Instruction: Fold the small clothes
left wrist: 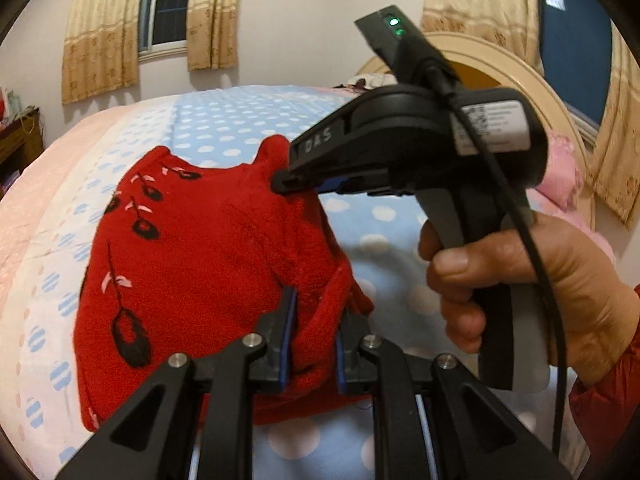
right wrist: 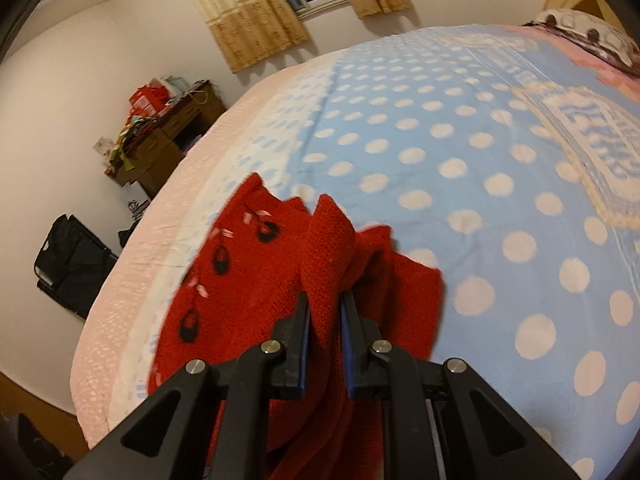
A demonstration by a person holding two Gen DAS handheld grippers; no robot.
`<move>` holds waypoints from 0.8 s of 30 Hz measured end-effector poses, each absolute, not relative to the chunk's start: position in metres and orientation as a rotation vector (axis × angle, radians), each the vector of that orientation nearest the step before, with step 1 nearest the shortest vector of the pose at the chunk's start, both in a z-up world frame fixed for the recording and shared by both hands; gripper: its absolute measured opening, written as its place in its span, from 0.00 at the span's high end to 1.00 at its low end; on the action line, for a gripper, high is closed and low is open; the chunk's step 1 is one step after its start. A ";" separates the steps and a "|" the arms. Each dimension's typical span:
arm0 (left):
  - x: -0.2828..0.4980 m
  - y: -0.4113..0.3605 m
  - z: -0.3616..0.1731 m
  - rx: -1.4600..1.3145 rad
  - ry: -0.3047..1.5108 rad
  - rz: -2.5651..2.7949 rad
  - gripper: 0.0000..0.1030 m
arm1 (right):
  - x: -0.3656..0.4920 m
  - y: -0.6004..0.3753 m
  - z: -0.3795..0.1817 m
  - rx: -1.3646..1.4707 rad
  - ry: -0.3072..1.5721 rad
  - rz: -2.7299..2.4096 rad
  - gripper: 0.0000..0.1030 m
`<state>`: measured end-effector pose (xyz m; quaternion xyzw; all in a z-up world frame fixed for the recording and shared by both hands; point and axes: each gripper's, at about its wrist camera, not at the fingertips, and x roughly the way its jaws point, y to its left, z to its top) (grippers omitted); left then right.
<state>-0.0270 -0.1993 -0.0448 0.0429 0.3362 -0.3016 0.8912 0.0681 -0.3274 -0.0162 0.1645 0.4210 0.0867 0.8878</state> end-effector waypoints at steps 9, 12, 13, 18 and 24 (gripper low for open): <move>-0.038 -0.188 -0.034 0.147 0.730 -0.751 0.45 | 0.067 -0.344 -0.048 0.385 0.865 0.081 0.86; -0.046 -0.160 -0.020 0.116 0.733 -0.766 0.19 | 0.060 -0.352 -0.044 0.360 0.845 0.012 0.78; -0.050 -0.148 -0.017 0.108 0.726 -0.769 0.17 | 0.055 -0.359 -0.041 0.390 0.840 -0.007 0.73; -0.039 -0.089 -0.021 0.095 0.710 -0.642 0.16 | 0.000 -0.372 -0.021 0.594 0.795 0.054 0.64; -0.020 -0.044 -0.039 -0.047 0.825 -0.538 0.15 | -0.066 -0.332 -0.006 0.673 0.708 0.188 0.35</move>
